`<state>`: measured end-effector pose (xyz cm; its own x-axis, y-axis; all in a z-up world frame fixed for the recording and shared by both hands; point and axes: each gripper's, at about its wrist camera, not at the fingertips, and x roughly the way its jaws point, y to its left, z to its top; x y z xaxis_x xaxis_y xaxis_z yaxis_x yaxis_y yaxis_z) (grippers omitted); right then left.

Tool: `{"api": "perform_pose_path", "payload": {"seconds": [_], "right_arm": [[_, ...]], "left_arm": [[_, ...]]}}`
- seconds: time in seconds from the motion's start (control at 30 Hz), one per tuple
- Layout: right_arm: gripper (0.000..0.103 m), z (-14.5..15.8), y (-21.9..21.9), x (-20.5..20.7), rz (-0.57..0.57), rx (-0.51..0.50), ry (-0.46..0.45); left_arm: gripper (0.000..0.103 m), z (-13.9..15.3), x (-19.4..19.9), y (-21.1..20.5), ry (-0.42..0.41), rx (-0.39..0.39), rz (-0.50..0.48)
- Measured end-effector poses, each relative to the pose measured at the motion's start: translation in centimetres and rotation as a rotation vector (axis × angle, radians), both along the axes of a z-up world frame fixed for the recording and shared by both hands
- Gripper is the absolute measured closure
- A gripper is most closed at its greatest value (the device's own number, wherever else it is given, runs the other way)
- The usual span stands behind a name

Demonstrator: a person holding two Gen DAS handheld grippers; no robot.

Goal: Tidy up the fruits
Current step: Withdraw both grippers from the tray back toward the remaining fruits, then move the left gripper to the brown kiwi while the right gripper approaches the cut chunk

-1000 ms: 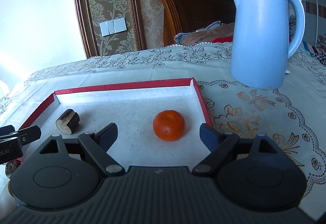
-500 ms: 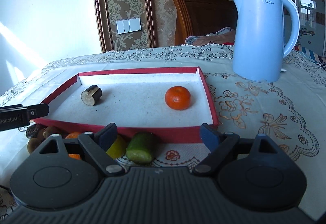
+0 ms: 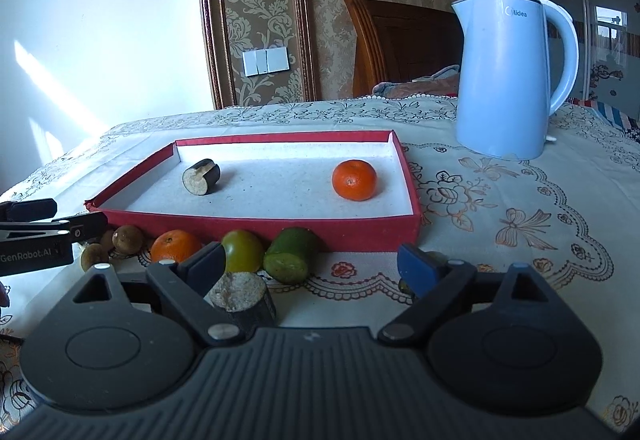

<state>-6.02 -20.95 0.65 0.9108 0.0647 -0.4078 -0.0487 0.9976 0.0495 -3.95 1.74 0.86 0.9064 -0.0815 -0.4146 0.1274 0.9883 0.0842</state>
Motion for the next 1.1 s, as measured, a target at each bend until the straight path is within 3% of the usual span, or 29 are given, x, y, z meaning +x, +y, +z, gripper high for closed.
{"api": "perform_pose_path", "payload": {"seconds": [1.1], "right_arm": [[0.008,-0.7,0.5,0.2,0.043,-0.003,0.063]], "left_arm": [[0.024,-1.6,1.3,-0.1,0.175,0.03,0.003]]}}
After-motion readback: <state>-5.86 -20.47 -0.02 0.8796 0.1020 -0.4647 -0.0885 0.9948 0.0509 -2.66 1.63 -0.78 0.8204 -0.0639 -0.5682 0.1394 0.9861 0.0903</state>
